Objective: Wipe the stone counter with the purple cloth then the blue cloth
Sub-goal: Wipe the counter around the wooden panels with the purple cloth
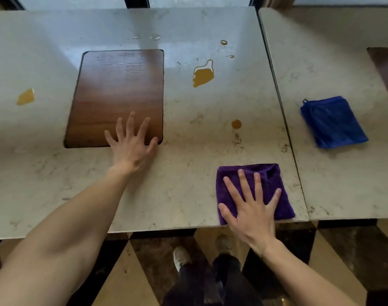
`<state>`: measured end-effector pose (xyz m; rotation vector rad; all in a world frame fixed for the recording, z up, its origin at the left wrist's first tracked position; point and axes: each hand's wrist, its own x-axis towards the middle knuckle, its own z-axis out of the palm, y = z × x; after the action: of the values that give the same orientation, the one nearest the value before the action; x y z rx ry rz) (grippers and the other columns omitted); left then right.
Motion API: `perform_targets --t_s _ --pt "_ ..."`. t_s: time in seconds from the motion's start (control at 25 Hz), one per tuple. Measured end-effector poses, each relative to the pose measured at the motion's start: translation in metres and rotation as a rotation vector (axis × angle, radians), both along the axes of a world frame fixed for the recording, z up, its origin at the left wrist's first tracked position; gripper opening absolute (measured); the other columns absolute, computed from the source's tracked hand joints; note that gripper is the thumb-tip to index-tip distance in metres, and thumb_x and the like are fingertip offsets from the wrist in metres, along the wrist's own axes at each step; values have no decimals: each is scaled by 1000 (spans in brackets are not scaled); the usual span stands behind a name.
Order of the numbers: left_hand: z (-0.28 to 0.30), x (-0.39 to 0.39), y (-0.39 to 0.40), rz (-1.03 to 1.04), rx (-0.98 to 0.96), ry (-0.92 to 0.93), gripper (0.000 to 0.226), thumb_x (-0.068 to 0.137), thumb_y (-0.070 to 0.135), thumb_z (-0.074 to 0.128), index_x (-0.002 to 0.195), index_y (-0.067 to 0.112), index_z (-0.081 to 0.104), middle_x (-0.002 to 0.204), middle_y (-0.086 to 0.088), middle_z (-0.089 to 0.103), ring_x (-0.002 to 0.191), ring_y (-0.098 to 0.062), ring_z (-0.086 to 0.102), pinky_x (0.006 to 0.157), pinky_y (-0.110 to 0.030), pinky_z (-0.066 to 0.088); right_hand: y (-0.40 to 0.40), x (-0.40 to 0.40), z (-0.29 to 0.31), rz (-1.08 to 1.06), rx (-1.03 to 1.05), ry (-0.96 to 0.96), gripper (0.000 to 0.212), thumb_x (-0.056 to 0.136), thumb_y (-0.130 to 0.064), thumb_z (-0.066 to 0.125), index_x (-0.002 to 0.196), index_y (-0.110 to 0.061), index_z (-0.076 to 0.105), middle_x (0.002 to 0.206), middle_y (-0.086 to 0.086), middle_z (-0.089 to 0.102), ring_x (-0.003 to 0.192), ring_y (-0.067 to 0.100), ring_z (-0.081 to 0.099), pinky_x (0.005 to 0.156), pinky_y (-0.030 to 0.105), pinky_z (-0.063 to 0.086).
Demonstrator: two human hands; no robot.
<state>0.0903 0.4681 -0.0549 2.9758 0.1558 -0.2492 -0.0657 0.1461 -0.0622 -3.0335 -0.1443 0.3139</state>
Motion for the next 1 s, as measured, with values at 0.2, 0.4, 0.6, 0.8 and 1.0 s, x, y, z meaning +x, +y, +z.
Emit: perform_targets --t_s 0.2,0.4,0.6,0.8,1.0 --pt "-14 10 11 35 37 49 72 84 81 13 151 55 3 166 10 -9 151 -35 -14 110 -76 -4 11 90 -1 -127 11 12 68 89 -75 9 152 -52 -4 165 -11 -14 150 25 -19 108 77 -8" --pt "-19 12 10 34 51 6 76 80 82 8 150 55 3 165 9 -7 151 -34 -11 111 -75 -3 13 234 0 -186 17 14 67 89 -76 4 151 -52 -7 165 -11 -16 150 28 -20 107 78 -4" --pt "-19 11 11 28 33 5 75 81 82 10 151 54 6 165 9 -5 151 -34 -10 111 -74 -4 59 173 4 168 67 19 59 93 -70 17 149 -59 0 166 -13 -6 151 26 -16 108 77 -3" --pt "-15 10 12 12 21 37 76 81 82 7 151 54 3 165 9 -9 151 -34 -12 111 -74 -3 20 -2 3 154 -23 1 61 93 -70 24 152 -51 19 166 -7 13 152 32 12 103 81 16" --pt "-8 21 16 -20 22 -17 71 80 78 19 143 46 27 154 -3 17 141 -39 15 110 -71 13 11 49 3 -107 -48 70 63 90 -76 12 150 -57 9 166 -9 5 152 28 -1 105 80 5"
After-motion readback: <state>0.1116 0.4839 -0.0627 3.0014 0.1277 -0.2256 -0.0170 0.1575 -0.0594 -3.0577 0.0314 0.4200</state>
